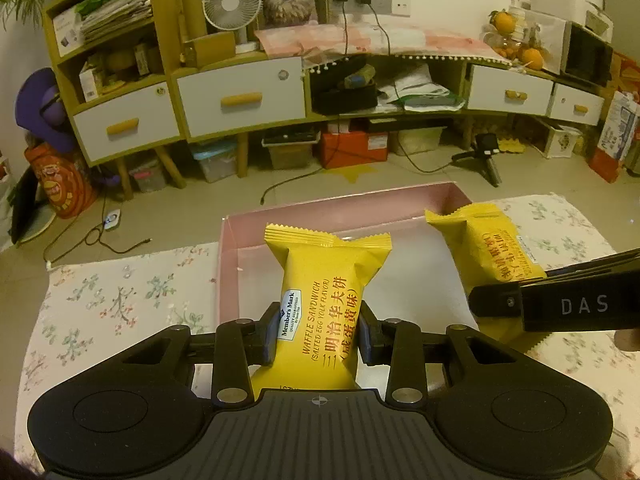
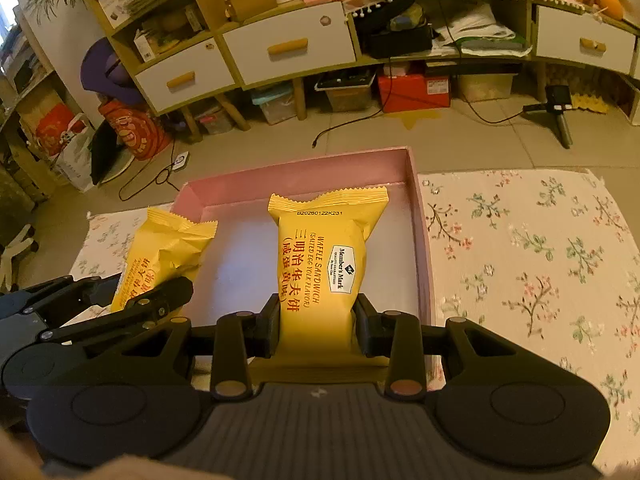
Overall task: Organize snacks
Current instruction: 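Carry both yellow waffle packs over the pink box and lower them inside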
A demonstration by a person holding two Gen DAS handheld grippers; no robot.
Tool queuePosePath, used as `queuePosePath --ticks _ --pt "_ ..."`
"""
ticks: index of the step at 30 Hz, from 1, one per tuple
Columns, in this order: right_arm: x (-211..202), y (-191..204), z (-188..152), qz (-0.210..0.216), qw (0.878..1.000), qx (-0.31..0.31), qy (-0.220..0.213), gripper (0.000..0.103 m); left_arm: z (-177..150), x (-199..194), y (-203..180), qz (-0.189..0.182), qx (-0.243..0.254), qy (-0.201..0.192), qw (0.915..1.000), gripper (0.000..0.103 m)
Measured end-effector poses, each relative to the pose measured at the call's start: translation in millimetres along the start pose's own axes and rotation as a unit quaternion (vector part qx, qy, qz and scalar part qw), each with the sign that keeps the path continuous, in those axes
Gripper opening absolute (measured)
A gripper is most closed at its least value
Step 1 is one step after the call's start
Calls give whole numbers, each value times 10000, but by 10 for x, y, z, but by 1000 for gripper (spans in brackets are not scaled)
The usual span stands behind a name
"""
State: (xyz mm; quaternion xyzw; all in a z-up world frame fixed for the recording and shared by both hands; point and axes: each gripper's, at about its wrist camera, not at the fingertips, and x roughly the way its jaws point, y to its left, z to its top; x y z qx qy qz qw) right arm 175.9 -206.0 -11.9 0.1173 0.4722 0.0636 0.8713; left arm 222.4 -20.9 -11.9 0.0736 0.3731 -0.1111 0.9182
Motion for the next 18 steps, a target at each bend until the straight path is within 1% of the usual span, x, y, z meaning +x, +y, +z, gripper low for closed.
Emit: queuePosePath --ticks 9,16,17,18 --pt "223 24 52 -249 9996 -142 47 34 28 279 28 157 -25 0 9999 35" --pt "305 24 67 -301 9994 -105 118 35 27 367 34 224 -39 -1 9997 35" --pt "302 26 67 -304 9994 -96 121 35 24 366 36 239 -53 -20 9997 36" --pt "295 27 68 -306 9994 -83 115 38 34 368 33 282 -55 -29 9996 39"
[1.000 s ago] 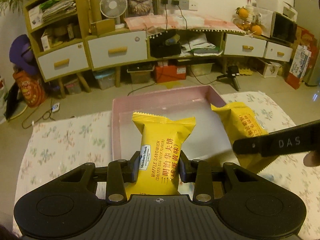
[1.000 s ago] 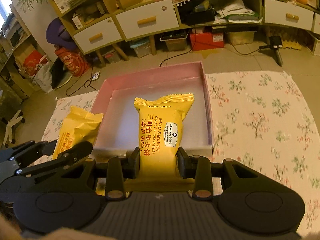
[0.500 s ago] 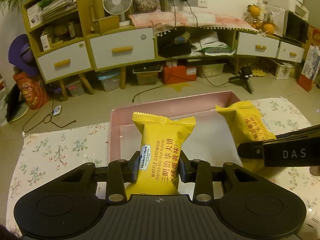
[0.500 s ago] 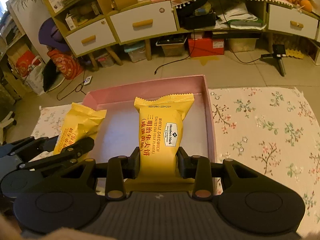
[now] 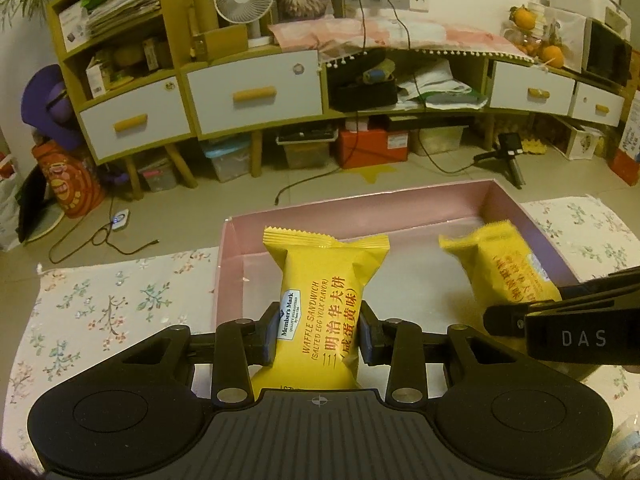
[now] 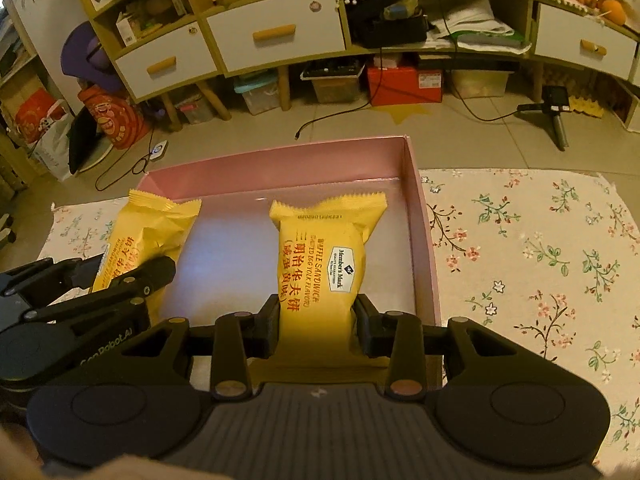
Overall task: Organize snacks
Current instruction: 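Open both grippers to release the yellow packs in the box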
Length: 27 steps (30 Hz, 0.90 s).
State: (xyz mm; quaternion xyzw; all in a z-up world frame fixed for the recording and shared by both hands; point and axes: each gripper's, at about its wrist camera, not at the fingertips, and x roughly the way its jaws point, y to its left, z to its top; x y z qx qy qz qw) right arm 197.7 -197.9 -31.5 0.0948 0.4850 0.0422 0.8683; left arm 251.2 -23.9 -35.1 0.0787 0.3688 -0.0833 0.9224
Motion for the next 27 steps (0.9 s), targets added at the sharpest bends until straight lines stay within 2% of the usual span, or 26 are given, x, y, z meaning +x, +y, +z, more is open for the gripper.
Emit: queuePosePath --ticks 2,4,6,8,23,27 --pt "-23 -6 3 -46 10000 36 -58 42 5 -8 -16 38 29 -39 10000 41" --pt "-51 -11 9 -3 9999 70 -98 50 8 -28 -30 -18 98 -54 9999 46" --pt "-83 -14 10 8 9999 69 -116 59 11 -58 -38 13 163 -54 9999 55" --pt "-126 -2 9 -21 9999 34 -126 63 16 -110 -51 18 196 -87 9998 63" --pt "-501 59 -122 -137 9997 -109 -187 76 -74 -638 14 5 68 -86 9999 84" --pt "-620 78 -215 -149 9995 -174 -226 80 -164 -814 20 -32 59 -36 10000 87"
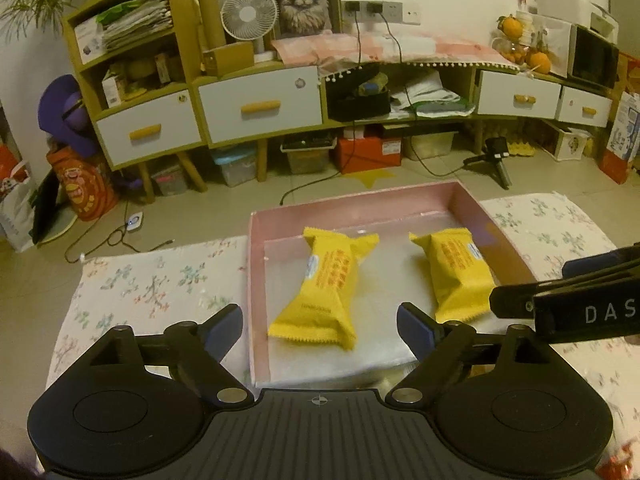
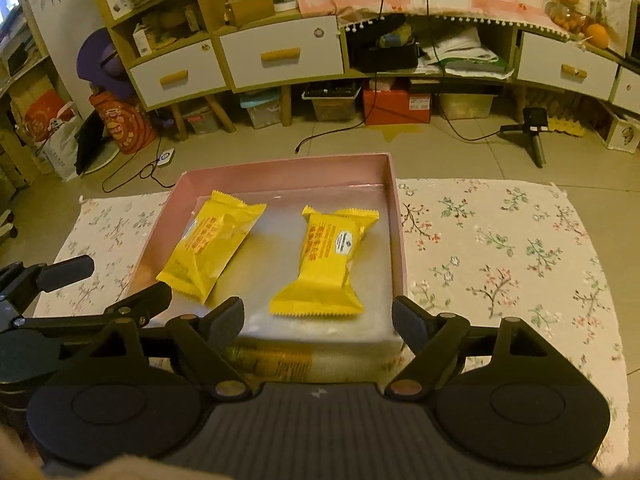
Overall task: Organize snacks
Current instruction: 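Open both grippers to release the yellow packs in the box, then move both tools back over the snack pile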
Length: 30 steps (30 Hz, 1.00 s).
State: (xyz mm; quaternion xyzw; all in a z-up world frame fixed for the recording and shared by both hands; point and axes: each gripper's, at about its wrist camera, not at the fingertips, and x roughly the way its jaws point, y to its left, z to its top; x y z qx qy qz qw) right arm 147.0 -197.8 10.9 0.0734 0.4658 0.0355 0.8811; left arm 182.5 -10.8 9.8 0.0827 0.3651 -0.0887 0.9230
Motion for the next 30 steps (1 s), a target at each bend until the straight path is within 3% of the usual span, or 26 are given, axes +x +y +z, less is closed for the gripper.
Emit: queuePosePath --ticks 19,30 --pt "-420 -42 -542 -160 9999 1 24 98 -571 -773 89 -138 -112 189 9997 97" --pt "-491 -122 -871 -143 9998 21 129 101 -1070 -838 259 -83 -254 520 9983 98"
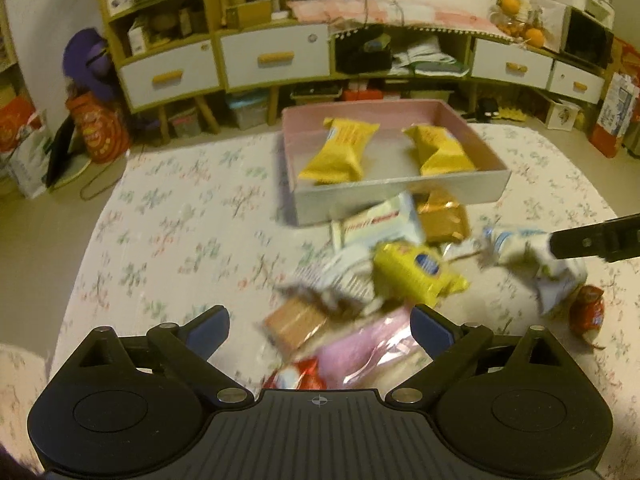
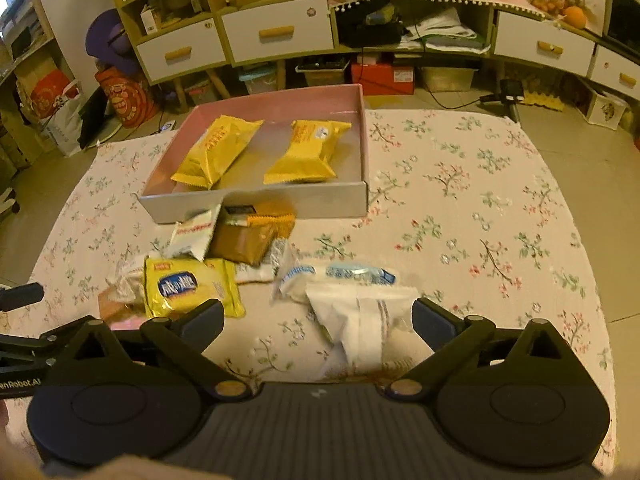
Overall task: Organize snacks
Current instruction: 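Move both tools back over the snack pile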
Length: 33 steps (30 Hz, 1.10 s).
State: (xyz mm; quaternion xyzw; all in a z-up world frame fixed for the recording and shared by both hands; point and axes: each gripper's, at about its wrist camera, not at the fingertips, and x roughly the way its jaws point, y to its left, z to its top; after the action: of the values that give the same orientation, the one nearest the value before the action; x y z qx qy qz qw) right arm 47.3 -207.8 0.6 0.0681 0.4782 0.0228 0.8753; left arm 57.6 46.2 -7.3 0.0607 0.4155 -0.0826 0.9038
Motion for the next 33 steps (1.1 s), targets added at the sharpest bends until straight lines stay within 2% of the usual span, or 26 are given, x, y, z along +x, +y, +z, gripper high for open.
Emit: queuePosePath --ticks 5,10,20,27,33 --pt "23 -120 -144 -195 9997 38 109 101 -176 1 115 34 -136 -41 9999 98" --pt "122 -229 -293 -466 9984 80 313 101 -360 -22 164 57 46 -136 9999 98" --pt "261 -333 -479 -477 9960 126 741 101 -669 97 284 -170 103 -107 9997 98" --pt "339 -314 -525 -530 9946 107 886 101 -738 223 283 -258 81 5 9996 96" --pt "356 -344 -538 -551 9942 132 913 101 -725 249 258 -396 41 3 9992 84"
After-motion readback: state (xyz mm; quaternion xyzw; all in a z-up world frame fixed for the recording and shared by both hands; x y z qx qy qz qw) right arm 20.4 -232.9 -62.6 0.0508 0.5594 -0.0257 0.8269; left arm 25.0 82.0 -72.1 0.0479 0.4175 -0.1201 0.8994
